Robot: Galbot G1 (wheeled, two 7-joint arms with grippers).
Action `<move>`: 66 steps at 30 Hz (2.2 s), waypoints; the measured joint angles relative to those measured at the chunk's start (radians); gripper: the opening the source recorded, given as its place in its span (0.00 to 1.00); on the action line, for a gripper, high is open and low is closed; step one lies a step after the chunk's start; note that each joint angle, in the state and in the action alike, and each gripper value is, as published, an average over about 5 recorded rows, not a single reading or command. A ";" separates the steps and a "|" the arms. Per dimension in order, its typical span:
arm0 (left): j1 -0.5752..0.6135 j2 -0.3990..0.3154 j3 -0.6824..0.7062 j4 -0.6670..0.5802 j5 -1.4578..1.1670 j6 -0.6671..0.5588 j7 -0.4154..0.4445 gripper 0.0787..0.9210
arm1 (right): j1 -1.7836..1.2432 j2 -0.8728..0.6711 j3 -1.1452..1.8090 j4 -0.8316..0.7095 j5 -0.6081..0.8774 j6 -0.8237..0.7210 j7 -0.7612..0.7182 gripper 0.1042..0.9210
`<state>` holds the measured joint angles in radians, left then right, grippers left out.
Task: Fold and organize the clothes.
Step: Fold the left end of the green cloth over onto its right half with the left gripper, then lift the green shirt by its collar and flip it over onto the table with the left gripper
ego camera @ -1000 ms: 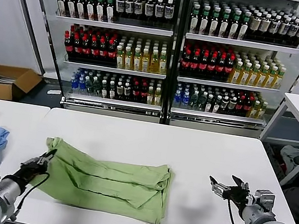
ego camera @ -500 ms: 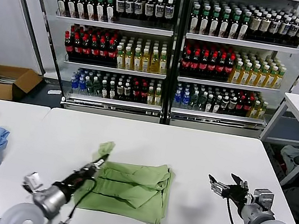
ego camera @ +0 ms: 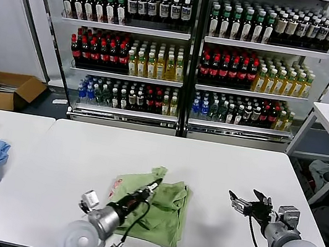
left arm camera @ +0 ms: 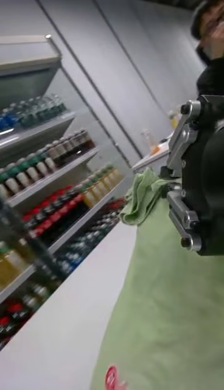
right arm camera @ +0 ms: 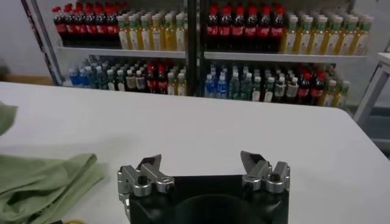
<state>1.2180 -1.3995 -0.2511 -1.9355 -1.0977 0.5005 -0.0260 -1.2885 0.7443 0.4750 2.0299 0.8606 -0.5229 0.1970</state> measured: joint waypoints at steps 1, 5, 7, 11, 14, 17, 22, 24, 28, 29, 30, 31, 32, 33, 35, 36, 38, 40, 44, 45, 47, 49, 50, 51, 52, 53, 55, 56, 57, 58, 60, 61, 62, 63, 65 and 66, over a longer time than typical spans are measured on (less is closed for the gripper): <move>-0.006 -0.001 0.012 0.005 0.006 0.001 0.002 0.17 | 0.001 -0.001 0.000 -0.002 0.000 0.000 -0.001 0.88; -0.017 0.001 0.055 0.014 0.030 0.004 0.012 0.30 | 0.006 -0.005 -0.001 -0.011 0.000 0.001 -0.002 0.88; -0.018 0.005 0.068 0.013 0.042 0.005 0.016 0.38 | 0.009 -0.006 -0.003 -0.014 0.000 0.002 -0.003 0.88; -0.012 0.018 0.076 0.000 0.060 0.003 0.017 0.51 | 0.015 -0.004 -0.006 -0.020 0.000 0.003 -0.003 0.88; 0.000 0.030 0.062 -0.015 0.084 -0.005 0.010 0.60 | 0.019 0.000 -0.011 -0.025 -0.001 0.003 -0.004 0.88; 0.017 0.044 0.029 -0.026 0.124 -0.022 -0.005 0.70 | 0.024 0.006 -0.015 -0.030 -0.004 0.004 -0.004 0.88; 0.060 0.075 -0.045 -0.032 0.204 -0.057 -0.036 0.86 | 0.032 0.016 -0.024 -0.038 -0.011 0.004 -0.004 0.88; 0.079 0.089 -0.076 -0.030 0.235 -0.067 -0.048 0.88 | 0.034 0.020 -0.025 -0.040 -0.014 0.005 -0.005 0.88; 0.115 0.108 -0.131 -0.029 0.277 -0.073 -0.068 0.88 | 0.033 0.026 -0.025 -0.041 -0.016 0.005 -0.006 0.88; 0.123 0.111 -0.141 -0.028 0.282 -0.073 -0.072 0.88 | 0.033 0.026 -0.025 -0.041 -0.017 0.005 -0.006 0.88; 0.129 0.114 -0.149 -0.027 0.287 -0.073 -0.075 0.88 | 0.032 0.027 -0.024 -0.041 -0.017 0.005 -0.006 0.88; 0.135 0.117 -0.156 -0.024 0.290 -0.072 -0.078 0.88 | 0.032 0.027 -0.024 -0.040 -0.017 0.005 -0.006 0.88; 0.139 0.120 -0.161 -0.021 0.294 -0.070 -0.080 0.88 | 0.031 0.027 -0.023 -0.039 -0.017 0.005 -0.006 0.88; 0.142 0.123 -0.166 -0.018 0.297 -0.068 -0.081 0.88 | 0.031 0.027 -0.022 -0.039 -0.017 0.005 -0.006 0.88; 0.145 0.128 -0.172 -0.010 0.300 -0.062 -0.083 0.88 | 0.030 0.027 -0.019 -0.036 -0.017 0.005 -0.007 0.88; 0.146 0.130 -0.174 -0.006 0.301 -0.058 -0.083 0.88 | 0.030 0.027 -0.018 -0.035 -0.017 0.005 -0.007 0.88; 0.146 0.133 -0.175 0.002 0.302 -0.049 -0.082 0.88 | 0.030 0.026 -0.015 -0.032 -0.017 0.005 -0.007 0.88; 0.144 0.134 -0.174 0.010 0.303 -0.041 -0.080 0.88 | 0.029 0.024 -0.012 -0.029 -0.017 0.005 -0.007 0.88; 0.137 0.133 -0.163 0.021 0.301 -0.033 -0.075 0.88 | 0.023 0.020 -0.004 -0.026 -0.016 0.005 -0.007 0.88; 0.136 0.132 -0.159 0.023 0.300 -0.032 -0.074 0.88 | 0.021 0.019 -0.002 -0.026 -0.016 0.005 -0.007 0.88; 0.133 0.129 -0.152 0.027 0.296 -0.031 -0.071 0.86 | 0.018 0.018 0.003 -0.025 -0.016 0.006 -0.008 0.88; 0.130 0.126 -0.144 0.030 0.289 -0.031 -0.069 0.82 | 0.014 0.017 0.006 -0.023 -0.016 0.006 -0.008 0.88; 0.130 0.124 -0.141 0.030 0.284 -0.031 -0.067 0.79 | 0.013 0.017 0.008 -0.021 -0.016 0.006 -0.008 0.88; 0.130 0.121 -0.137 0.030 0.280 -0.031 -0.066 0.76 | 0.012 0.017 0.009 -0.021 -0.016 0.006 -0.008 0.88; 0.131 0.119 -0.133 0.030 0.275 -0.032 -0.064 0.71 | 0.010 0.017 0.010 -0.020 -0.016 0.006 -0.008 0.88; 0.131 0.116 -0.131 0.030 0.270 -0.033 -0.062 0.68 | 0.009 0.017 0.011 -0.019 -0.016 0.006 -0.008 0.88; 0.131 0.110 -0.127 0.031 0.260 -0.036 -0.059 0.61 | 0.007 0.018 0.012 -0.017 -0.016 0.007 -0.008 0.88; 0.130 0.108 -0.126 0.032 0.254 -0.038 -0.058 0.58 | 0.006 0.018 0.013 -0.016 -0.016 0.007 -0.007 0.88; 0.129 0.105 -0.126 0.033 0.248 -0.039 -0.057 0.55 | 0.004 0.019 0.013 -0.015 -0.016 0.007 -0.007 0.88; 0.129 0.103 -0.127 0.035 0.241 -0.041 -0.056 0.51 | 0.003 0.019 0.014 -0.013 -0.016 0.007 -0.007 0.88; 0.129 0.098 -0.129 0.038 0.226 -0.045 -0.051 0.45 | 0.001 0.018 0.017 -0.010 -0.016 0.007 -0.007 0.88; 0.129 0.096 -0.130 0.040 0.218 -0.047 -0.049 0.41 | -0.001 0.018 0.018 -0.009 -0.016 0.007 -0.006 0.88; 0.129 0.094 -0.132 0.042 0.209 -0.048 -0.046 0.38 | -0.002 0.018 0.019 -0.007 -0.016 0.007 -0.006 0.88; 0.129 0.091 -0.135 0.044 0.200 -0.049 -0.043 0.34 | -0.004 0.017 0.021 -0.006 -0.016 0.007 -0.006 0.88; 0.129 0.085 -0.140 0.047 0.180 -0.051 -0.038 0.27 | -0.007 0.016 0.024 -0.004 -0.016 0.007 -0.006 0.88; 0.128 0.082 -0.143 0.049 0.168 -0.052 -0.035 0.24 | -0.009 0.015 0.026 -0.003 -0.016 0.007 -0.006 0.88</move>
<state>1.3462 -1.3176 -0.3937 -1.8861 -0.9293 0.4488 -0.0608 -1.2975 0.7596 0.5012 2.0274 0.8443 -0.5162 0.1914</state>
